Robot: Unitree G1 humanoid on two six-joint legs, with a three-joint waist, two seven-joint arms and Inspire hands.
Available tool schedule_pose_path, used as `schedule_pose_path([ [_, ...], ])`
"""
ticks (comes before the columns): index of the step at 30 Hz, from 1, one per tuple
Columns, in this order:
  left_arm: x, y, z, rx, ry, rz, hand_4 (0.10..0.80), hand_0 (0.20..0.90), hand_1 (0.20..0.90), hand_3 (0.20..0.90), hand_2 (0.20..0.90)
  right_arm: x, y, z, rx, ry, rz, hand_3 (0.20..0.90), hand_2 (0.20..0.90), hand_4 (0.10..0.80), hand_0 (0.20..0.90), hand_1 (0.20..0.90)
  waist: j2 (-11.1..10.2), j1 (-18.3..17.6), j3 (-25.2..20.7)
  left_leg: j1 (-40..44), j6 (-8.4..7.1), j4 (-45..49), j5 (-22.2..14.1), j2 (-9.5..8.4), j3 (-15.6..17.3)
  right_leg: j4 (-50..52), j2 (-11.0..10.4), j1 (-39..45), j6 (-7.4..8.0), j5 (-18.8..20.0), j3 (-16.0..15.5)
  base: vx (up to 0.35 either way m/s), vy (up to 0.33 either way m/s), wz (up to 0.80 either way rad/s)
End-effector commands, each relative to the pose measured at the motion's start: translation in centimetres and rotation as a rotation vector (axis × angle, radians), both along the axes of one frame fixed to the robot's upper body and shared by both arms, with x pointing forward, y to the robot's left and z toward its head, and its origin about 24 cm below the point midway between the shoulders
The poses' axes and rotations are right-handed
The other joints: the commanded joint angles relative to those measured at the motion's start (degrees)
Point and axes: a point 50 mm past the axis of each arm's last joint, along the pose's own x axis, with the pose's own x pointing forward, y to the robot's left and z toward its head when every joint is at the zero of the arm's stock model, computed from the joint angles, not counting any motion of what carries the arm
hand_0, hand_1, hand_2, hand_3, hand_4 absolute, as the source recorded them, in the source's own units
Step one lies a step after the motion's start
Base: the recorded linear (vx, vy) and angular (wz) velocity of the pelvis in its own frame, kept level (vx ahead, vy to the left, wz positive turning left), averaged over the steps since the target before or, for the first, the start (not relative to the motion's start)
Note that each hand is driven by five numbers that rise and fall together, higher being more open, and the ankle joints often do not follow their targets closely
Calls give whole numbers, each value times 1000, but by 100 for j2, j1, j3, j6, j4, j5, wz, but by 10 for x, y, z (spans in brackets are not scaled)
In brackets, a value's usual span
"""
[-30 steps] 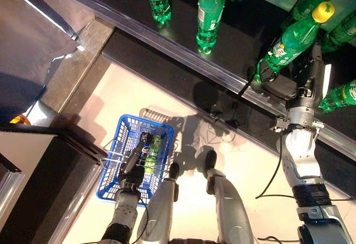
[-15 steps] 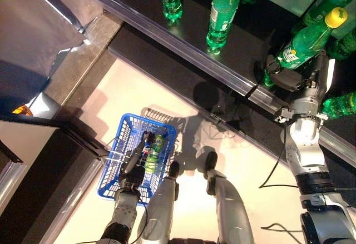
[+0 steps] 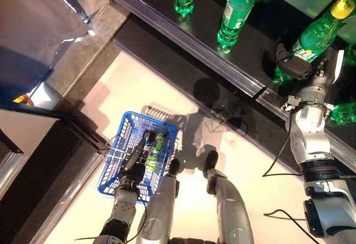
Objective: Pick up the drink and place into the basket.
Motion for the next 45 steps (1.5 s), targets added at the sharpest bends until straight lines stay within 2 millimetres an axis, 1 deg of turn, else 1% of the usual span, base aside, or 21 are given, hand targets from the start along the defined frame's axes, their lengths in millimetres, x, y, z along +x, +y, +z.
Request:
schedule_pose_path([
  [1, 25, 49, 74, 205, -371, 59, 100, 300, 300, 200, 300, -14, -2, 68, -101, -267, -23, 200, 300, 100, 300, 300, 14, 52, -92, -450, 262, 246, 201, -110, 255, 196, 67, 371, 456, -529, 415, 16, 5, 8],
  [7, 24, 48, 74, 203, -376, 63, 100, 300, 300, 200, 300, -22, 2, 71, -149, -336, -80, 200, 300, 100, 300, 300, 28, 28, -92, -439, 293, 269, 136, -121, 262, 243, 61, 333, 484, -555, 451, 1, 8, 3],
  [8, 24, 48, 75, 203, -379, 65, 100, 300, 300, 200, 300, -25, 3, 73, -169, -357, -91, 200, 300, 100, 300, 300, 21, 12, -92, -453, 297, 240, 183, -127, 268, 221, 51, 308, 489, -510, 453, -2, 32, 4],
  [11, 23, 46, 75, 200, -386, 72, 100, 300, 300, 200, 300, -36, 12, 79, -221, -428, -105, 200, 300, 100, 300, 300, 23, -36, -92, -436, 321, 216, 177, -137, 285, 216, 59, 273, 517, -486, 509, -10, 24, 2],
  [17, 18, 49, 76, 194, -400, 89, 100, 300, 300, 200, 300, -54, 26, 80, -278, -531, -82, 200, 300, 100, 300, 300, -5, -109, -92, -336, 361, 162, 154, -141, 325, 110, 82, 341, 552, -435, 608, -9, 16, 0],
  [19, 14, 51, 74, 194, -403, 96, 100, 300, 300, 200, 300, -62, 34, 76, -301, -559, -55, 200, 300, 100, 300, 300, -23, -138, -92, -175, 383, 132, 87, -135, 354, 46, 103, 480, 572, -447, 665, 0, 0, 0],
  [20, 13, 52, 75, 195, -407, 98, 100, 300, 300, 200, 300, -65, 37, 74, -312, -570, -37, 200, 300, 100, 300, 300, -50, -160, -102, -131, 387, 91, 127, -143, 374, -11, 94, 517, 578, -392, 682, 0, 0, 0],
  [23, 10, 54, 75, 199, -408, 106, 100, 300, 300, 200, 300, -74, 43, 69, -362, -576, 2, 200, 300, 100, 300, 300, -109, -214, -205, 54, 412, 33, 84, -159, 430, -153, 83, 687, 607, -342, 734, -14, 22, -6],
  [26, 7, 57, 74, 205, -402, 106, 100, 300, 300, 200, 300, -81, 46, 63, -381, -565, 50, 200, 300, 100, 300, 300, -175, -248, -403, 297, 429, -61, 31, -187, 477, -375, 49, 946, 650, -281, 768, 0, 0, 0],
  [28, 2, 59, 72, 218, -391, 104, 100, 300, 300, 200, 300, -86, 48, 55, -391, -542, 92, 200, 300, 100, 300, 300, -248, -282, -651, 604, 423, -264, 21, -212, 512, -630, 51, 1234, 705, -207, 823, 9, 11, -2],
  [29, 1, 59, 71, 219, -391, 103, 100, 300, 300, 200, 300, -87, 48, 54, -394, -539, 96, 200, 300, 100, 300, 300, -254, -281, -667, 642, 421, -302, 29, -214, 514, -662, 51, 1268, 709, -197, 828, 20, 21, -10],
  [32, -1, 58, 70, 240, -367, 98, 100, 300, 300, 200, 300, -89, 50, 41, -399, -478, 150, 200, 300, 100, 300, 300, -321, -311, -1030, 1075, 368, -812, 181, -230, 549, -1040, 71, 1598, 794, -61, 848, 28, 30, -14],
  [34, 1, 54, 70, 259, -339, 83, 100, 300, 300, 200, 300, -88, 49, 26, -389, -399, 198, 200, 300, 100, 300, 300, -356, -328, -1444, 1472, 296, -1351, 339, -230, 601, -1479, 108, 1925, 858, 63, 826, 51, 47, -16],
  [35, 1, 53, 70, 261, -338, 78, 100, 300, 300, 200, 300, -88, 49, 24, -380, -384, 212, 200, 300, 100, 300, 300, -358, -327, -1496, 1567, 284, -1469, 382, -227, 607, -1567, 115, 2005, 863, 94, 819, 54, 62, -22],
  [36, 2, 47, 69, 266, -322, 55, 100, 300, 300, 200, 300, -87, 49, 8, -359, -320, 250, 200, 300, 100, 300, 300, -352, -340, -1755, 1829, 240, -1813, 489, -200, 668, -1835, 145, 2204, 888, 192, 766, 39, 59, -18],
  [37, 4, 42, 67, 274, -316, 37, 100, 300, 300, 200, 300, -86, 50, -2, -343, -278, 274, 200, 300, 100, 300, 300, -343, -355, -1916, 1985, 221, -1991, 533, -179, 698, -1959, 168, 2323, 892, 228, 752, 37, 52, -11],
  [38, 4, 42, 67, 276, -316, 34, 100, 300, 300, 200, 300, -85, 50, -3, -342, -274, 277, 200, 300, 100, 300, 300, -342, -356, -1927, 2009, 219, -2017, 542, -177, 700, -1976, 170, 2343, 892, 235, 750, 30, 39, -2],
  [40, 8, 31, 66, 277, -305, -2, 100, 300, 300, 200, 300, -83, 52, -23, -275, -191, 343, 200, 300, 100, 300, 300, -317, -368, -2199, 2283, 186, -2286, 596, -144, 747, -2172, 190, 2578, 882, 270, 674, 10, 32, 3],
  [41, 8, 30, 65, 273, -303, -7, 100, 300, 300, 200, 300, -83, 53, -27, -267, -178, 359, 200, 300, 100, 300, 300, -314, -374, -2227, 2333, 189, -2317, 594, -146, 741, -2186, 194, 2617, 880, 266, 680, -2, 33, 13],
  [43, 7, 24, 59, 272, -280, -32, 100, 300, 300, 200, 300, -83, 60, -47, -209, -107, 438, 200, 300, 100, 300, 300, -278, -416, -2389, 2528, 203, -2401, 549, -141, 777, -2197, 201, 2745, 863, 215, 680, 6, 53, 11],
  [45, 6, 19, 54, 273, -262, -62, 100, 300, 300, 200, 300, -84, 71, -64, -198, -28, 529, 200, 300, 100, 300, 300, -243, -463, -2527, 2689, 199, -2476, 527, -120, 869, -2237, 216, 2889, 840, 175, 668, 28, 60, 6],
])
